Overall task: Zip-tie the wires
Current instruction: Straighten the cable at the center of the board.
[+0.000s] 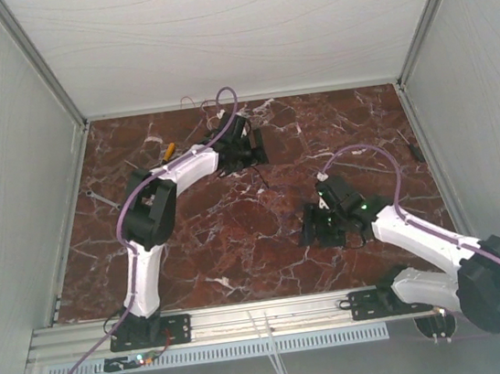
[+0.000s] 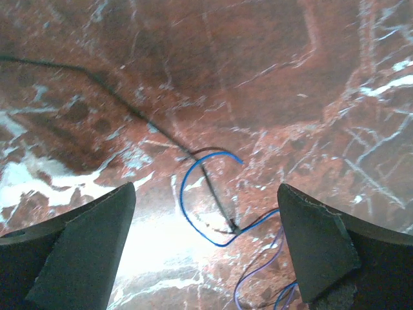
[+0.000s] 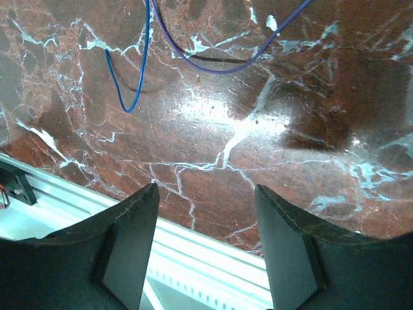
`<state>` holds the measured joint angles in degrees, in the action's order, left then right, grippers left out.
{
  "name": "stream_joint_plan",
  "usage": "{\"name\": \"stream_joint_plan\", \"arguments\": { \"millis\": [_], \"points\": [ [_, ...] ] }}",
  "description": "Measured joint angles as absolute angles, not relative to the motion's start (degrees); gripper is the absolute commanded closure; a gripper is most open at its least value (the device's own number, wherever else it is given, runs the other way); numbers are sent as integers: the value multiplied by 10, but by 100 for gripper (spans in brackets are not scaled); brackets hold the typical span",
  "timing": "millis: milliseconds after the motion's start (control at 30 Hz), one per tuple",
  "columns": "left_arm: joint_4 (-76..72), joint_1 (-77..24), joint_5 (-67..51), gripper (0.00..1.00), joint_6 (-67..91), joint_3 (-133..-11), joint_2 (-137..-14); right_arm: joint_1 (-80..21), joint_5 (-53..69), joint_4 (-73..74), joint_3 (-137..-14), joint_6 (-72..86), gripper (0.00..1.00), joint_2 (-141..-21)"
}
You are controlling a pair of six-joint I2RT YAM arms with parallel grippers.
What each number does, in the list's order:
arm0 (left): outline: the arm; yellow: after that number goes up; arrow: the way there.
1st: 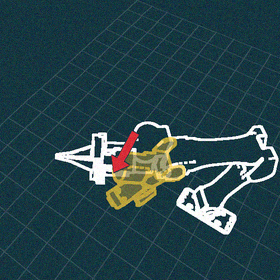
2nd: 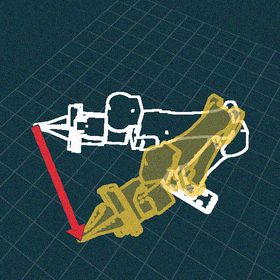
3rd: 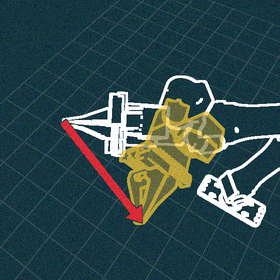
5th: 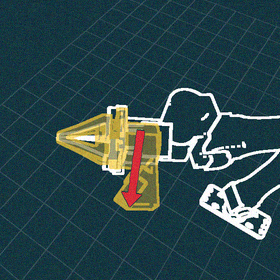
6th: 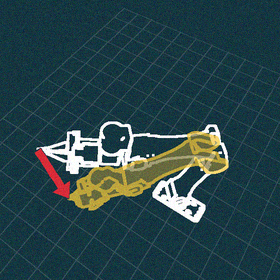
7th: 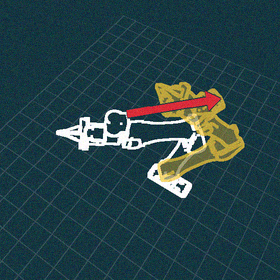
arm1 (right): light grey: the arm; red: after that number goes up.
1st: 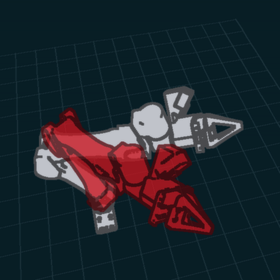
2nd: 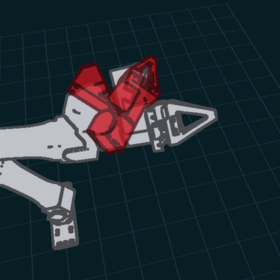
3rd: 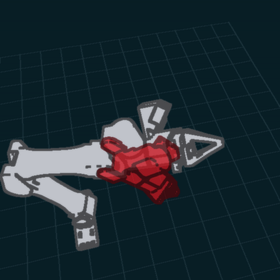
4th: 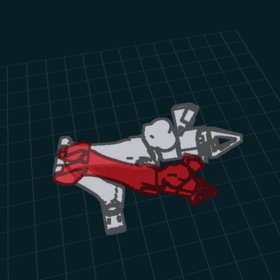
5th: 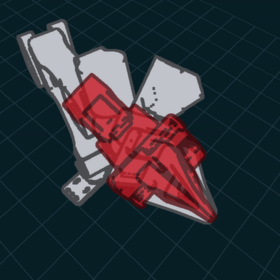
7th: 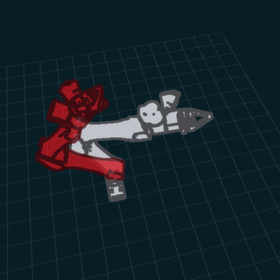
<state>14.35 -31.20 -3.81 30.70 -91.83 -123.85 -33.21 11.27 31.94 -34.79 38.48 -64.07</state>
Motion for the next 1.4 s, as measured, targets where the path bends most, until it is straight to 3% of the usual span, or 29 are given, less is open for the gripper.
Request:
{"name": "stream_joint_plan", "arguments": {
  "millis": [333,433,633,833,1133,1400],
  "points": [
    [197,-326,3,14,277,-881,-1188,-324,83,344,-375,383,45,-592],
    [198,-340,8,20,276,-851,-1142,-312,66,335,-388,383,47,-591],
    [182,-370,3,48,285,-773,-1051,-243,46,274,-401,383,57,-616],
    [147,-389,-37,67,303,-693,-1026,-187,36,194,-415,381,68,-715],
    [96,-401,-107,79,331,-659,-1067,-158,55,129,-471,350,80,-877],
    [53,-404,-142,83,347,-664,-1130,-157,99,116,-436,343,81,-896]
  ]
}}
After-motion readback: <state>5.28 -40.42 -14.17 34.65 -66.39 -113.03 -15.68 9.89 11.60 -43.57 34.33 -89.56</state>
